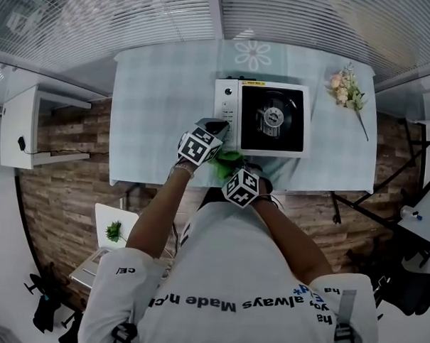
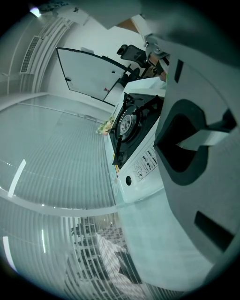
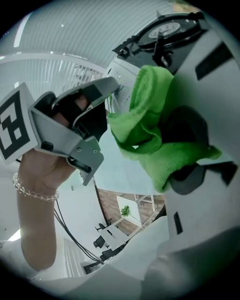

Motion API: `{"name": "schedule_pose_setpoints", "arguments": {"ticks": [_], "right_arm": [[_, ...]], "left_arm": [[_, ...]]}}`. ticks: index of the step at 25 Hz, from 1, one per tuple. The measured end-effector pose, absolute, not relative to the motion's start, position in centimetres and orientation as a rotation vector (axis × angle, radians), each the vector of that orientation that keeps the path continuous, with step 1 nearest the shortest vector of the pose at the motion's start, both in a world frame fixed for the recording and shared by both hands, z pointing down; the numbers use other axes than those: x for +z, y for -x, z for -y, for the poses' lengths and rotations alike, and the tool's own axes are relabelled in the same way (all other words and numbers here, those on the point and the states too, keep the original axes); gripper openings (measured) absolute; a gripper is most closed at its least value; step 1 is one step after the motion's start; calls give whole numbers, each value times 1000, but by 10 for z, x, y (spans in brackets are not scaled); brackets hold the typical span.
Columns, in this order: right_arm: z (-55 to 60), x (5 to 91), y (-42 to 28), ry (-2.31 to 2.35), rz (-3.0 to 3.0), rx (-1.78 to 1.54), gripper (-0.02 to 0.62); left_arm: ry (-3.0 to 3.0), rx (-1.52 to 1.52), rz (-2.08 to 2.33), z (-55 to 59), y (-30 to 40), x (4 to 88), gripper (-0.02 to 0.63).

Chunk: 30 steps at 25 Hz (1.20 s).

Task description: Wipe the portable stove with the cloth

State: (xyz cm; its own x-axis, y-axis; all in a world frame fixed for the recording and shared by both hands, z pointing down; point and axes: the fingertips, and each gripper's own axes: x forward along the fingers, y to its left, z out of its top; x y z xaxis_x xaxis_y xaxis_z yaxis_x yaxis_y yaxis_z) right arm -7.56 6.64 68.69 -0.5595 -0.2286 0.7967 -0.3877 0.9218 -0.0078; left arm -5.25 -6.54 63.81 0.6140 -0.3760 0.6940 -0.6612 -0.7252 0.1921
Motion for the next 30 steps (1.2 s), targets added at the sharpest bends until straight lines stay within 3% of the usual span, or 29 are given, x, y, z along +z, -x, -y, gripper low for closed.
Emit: {"name": "schedule_pose_setpoints", "arguments": {"ticks": [30], "right_arm": [[-58, 702, -67, -635, 2082, 423, 26]], "left_arm": [[-2392, 996, 828, 65, 51, 641, 11]]}}
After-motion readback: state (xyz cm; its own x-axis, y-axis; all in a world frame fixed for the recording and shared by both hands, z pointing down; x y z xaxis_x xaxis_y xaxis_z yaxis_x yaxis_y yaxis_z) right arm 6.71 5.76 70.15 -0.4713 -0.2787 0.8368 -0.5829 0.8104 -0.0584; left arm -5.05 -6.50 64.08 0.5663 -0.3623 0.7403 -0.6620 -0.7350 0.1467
